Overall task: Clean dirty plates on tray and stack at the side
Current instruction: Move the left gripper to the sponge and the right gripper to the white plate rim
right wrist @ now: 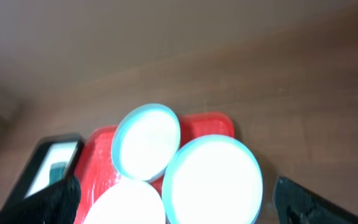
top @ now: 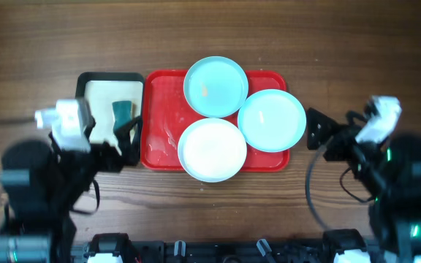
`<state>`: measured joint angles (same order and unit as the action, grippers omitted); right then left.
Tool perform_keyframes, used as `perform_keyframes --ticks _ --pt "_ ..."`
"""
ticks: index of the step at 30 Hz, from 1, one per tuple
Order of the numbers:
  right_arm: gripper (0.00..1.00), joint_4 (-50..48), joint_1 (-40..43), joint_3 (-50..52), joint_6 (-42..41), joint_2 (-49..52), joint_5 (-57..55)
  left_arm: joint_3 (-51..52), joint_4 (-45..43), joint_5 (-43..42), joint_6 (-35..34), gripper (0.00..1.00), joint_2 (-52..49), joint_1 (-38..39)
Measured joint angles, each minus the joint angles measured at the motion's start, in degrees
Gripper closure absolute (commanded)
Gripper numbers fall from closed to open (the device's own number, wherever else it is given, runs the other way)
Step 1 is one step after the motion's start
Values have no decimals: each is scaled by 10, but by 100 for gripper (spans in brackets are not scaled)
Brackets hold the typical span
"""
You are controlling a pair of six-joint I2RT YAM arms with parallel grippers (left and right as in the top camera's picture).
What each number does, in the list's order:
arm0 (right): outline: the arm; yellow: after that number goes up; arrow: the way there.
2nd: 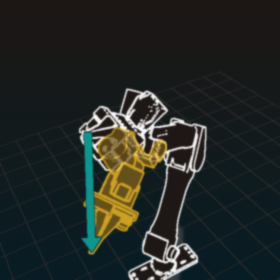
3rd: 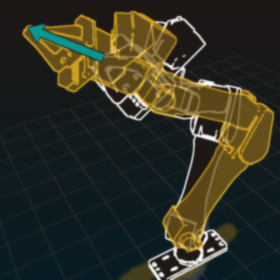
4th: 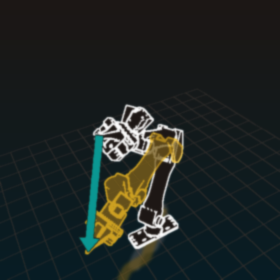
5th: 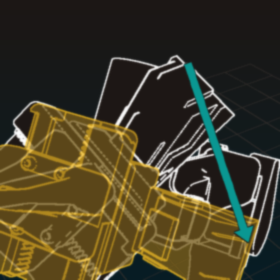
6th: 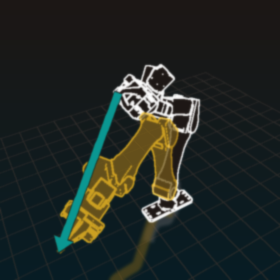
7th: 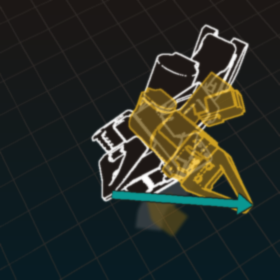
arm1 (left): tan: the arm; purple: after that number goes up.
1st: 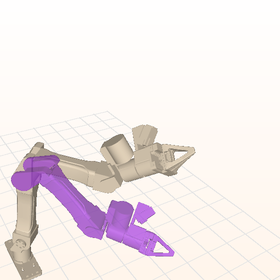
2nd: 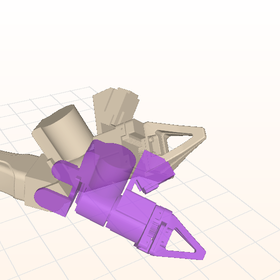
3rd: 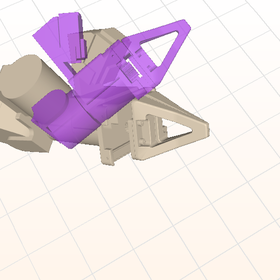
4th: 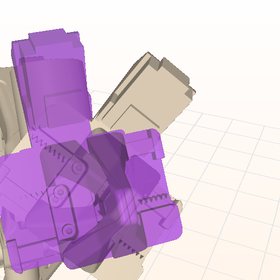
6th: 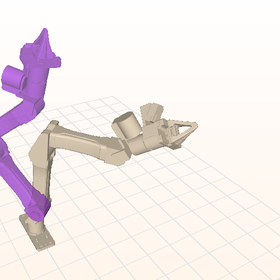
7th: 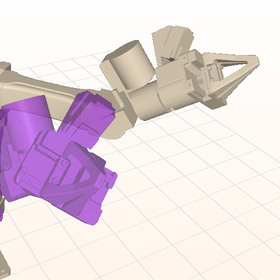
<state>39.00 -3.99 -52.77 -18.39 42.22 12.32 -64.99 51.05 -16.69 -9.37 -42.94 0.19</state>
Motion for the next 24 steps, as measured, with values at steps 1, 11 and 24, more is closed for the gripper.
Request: perform_keyframes --ticks 1,11,24 --pt "0 53 0 -46 6 50 7 -29 27 -3 0 0 -40 0" --pt "56 174 -13 -168 37 332 144 -50 104 -15 -1 10 -218 0" --pt "63 189 -209 -135 -10 466 30 -51 113 103 -33 19 -348 0"
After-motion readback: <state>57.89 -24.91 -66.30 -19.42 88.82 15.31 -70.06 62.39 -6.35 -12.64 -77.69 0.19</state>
